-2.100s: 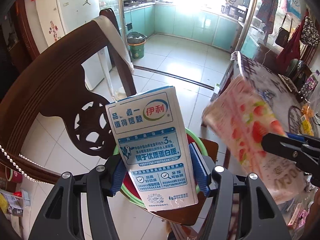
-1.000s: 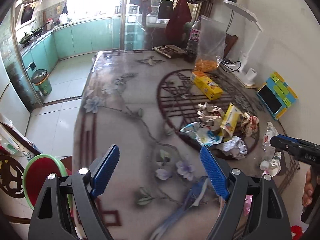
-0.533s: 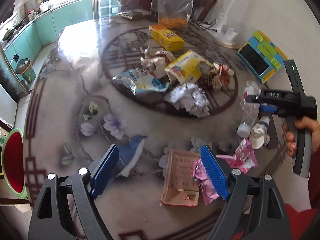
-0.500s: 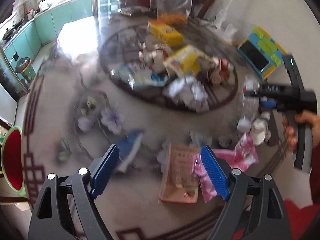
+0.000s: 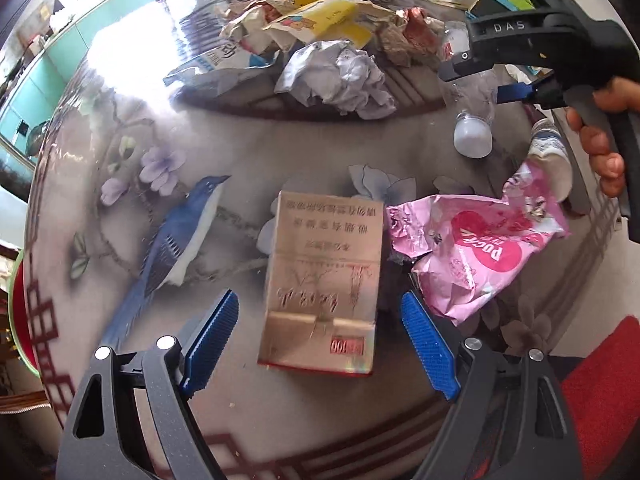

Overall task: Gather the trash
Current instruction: 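Grasp the brown cigarette box with the left tool while the right tool grasps the plastic bottle, then carry the box and bottle to the red bucket and open the left tool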

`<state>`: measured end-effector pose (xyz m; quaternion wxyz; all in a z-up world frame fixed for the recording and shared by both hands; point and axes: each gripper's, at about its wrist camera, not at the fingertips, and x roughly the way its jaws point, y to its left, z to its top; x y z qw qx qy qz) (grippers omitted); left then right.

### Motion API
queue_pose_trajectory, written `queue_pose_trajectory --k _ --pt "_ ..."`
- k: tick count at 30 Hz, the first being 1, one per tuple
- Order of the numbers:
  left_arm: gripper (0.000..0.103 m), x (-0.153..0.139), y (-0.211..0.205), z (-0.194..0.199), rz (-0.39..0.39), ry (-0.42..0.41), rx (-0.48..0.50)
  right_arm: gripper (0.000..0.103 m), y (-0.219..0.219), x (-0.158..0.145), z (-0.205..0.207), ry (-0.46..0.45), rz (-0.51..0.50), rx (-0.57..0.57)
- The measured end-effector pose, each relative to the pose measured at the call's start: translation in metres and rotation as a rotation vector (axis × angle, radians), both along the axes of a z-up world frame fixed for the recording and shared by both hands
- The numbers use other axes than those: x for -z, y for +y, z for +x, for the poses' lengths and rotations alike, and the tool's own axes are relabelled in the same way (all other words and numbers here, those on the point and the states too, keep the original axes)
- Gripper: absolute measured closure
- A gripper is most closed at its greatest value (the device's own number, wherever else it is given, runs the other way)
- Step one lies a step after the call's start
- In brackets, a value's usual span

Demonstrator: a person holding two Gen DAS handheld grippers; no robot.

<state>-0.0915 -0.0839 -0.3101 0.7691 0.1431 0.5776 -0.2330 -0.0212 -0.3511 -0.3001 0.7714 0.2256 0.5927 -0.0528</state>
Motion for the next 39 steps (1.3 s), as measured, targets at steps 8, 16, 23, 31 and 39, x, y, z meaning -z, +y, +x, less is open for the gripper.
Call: queue_pose_trajectory --k 8,16,23,31,39 --pt "0.025 0.007 0.012 0.018 -0.045 0.054 -0.114 0.032 0.009 -0.003 0.008 -0.007 0.005 -0.014" --pt "0.051 -0.001 0.028 0.026 -0.087 0.043 -0.18 0.037 0.011 0.0 0.011 -0.023 0.03 -0.036" --pt "0.052 -0.03 0.059 0.033 -0.167 -0.019 -0.275 0.043 0.01 -0.022 0.009 -0.098 0.056 -0.033" --pt "0.052 -0.083 0.079 0.059 -0.241 -0.158 -0.318 0.043 0.013 -0.076 0.009 -0.237 0.067 -0.008" --pt "0.052 -0.128 0.083 0.081 -0.282 -0.282 -0.314 0.047 0.038 -0.12 0.013 -0.341 0.069 -0.042"
